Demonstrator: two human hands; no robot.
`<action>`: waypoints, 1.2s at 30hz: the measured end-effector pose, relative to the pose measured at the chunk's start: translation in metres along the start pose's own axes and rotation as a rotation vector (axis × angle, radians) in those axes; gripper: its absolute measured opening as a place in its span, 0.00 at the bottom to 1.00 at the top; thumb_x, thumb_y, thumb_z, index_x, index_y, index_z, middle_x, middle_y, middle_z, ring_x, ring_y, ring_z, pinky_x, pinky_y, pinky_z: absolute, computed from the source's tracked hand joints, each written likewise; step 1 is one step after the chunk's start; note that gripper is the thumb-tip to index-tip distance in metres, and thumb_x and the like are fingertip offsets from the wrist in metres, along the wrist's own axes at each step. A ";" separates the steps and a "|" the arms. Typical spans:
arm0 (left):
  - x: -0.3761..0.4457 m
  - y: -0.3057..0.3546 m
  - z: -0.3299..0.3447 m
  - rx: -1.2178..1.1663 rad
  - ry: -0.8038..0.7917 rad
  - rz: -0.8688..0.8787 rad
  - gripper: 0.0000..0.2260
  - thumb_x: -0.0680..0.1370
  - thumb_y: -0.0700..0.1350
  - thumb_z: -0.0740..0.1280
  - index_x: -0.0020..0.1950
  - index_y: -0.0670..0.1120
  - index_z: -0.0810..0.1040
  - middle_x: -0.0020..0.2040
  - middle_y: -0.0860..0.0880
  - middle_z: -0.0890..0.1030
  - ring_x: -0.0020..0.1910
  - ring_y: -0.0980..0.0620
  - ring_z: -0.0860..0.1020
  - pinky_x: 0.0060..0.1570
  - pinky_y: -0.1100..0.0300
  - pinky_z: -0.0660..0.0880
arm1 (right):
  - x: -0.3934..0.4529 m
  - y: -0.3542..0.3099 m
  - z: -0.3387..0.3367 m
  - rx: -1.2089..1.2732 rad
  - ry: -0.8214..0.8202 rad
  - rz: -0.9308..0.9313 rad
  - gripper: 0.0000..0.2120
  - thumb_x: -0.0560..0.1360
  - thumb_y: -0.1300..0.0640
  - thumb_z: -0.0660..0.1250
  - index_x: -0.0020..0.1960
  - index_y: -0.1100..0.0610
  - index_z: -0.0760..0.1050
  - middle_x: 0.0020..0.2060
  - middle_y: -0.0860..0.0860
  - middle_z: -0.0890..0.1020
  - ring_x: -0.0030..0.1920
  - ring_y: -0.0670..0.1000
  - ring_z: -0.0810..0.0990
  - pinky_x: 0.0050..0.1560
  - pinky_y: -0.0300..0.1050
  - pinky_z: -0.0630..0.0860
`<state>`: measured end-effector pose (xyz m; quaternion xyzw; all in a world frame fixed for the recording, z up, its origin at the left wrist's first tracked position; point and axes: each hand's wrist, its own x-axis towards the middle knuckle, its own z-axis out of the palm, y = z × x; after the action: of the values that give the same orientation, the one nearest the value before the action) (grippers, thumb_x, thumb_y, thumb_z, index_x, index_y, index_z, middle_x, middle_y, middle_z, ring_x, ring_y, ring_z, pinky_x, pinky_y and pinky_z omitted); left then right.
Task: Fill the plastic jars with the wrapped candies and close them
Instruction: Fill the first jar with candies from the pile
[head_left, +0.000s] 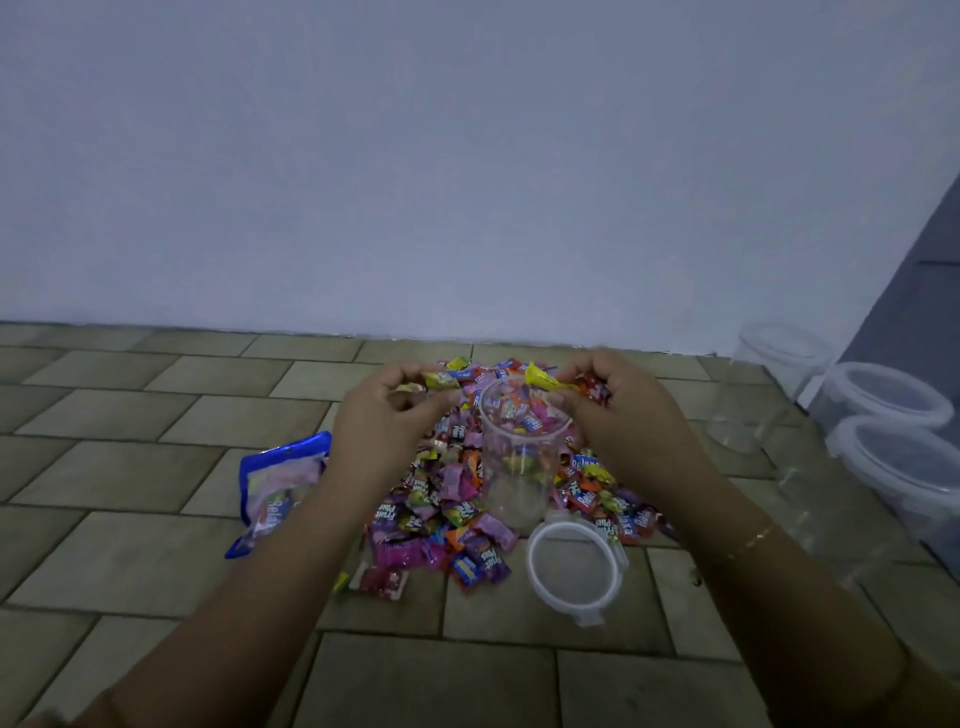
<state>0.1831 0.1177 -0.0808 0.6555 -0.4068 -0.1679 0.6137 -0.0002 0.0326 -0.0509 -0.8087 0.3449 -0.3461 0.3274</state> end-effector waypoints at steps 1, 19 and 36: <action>0.004 0.007 0.004 -0.045 -0.003 0.016 0.09 0.71 0.42 0.74 0.42 0.55 0.77 0.30 0.58 0.82 0.29 0.64 0.78 0.28 0.70 0.73 | 0.004 0.001 0.001 -0.012 -0.010 0.011 0.10 0.75 0.55 0.66 0.40 0.43 0.69 0.36 0.44 0.76 0.36 0.49 0.78 0.37 0.40 0.70; 0.030 0.001 0.058 -0.183 -0.083 -0.043 0.09 0.70 0.42 0.75 0.45 0.53 0.79 0.40 0.49 0.83 0.41 0.52 0.82 0.41 0.60 0.78 | 0.029 0.022 0.012 0.082 -0.010 0.096 0.03 0.76 0.54 0.66 0.44 0.47 0.74 0.40 0.45 0.78 0.33 0.46 0.76 0.37 0.43 0.74; 0.019 -0.015 0.066 -0.041 -0.031 0.079 0.10 0.72 0.45 0.74 0.46 0.57 0.76 0.43 0.48 0.82 0.40 0.58 0.80 0.34 0.71 0.72 | 0.021 0.043 0.050 0.211 0.158 0.020 0.14 0.79 0.57 0.61 0.63 0.52 0.74 0.55 0.47 0.78 0.55 0.39 0.75 0.50 0.24 0.69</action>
<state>0.1524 0.0585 -0.1017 0.6236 -0.4383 -0.1618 0.6268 0.0359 0.0073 -0.1045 -0.7365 0.3393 -0.4400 0.3857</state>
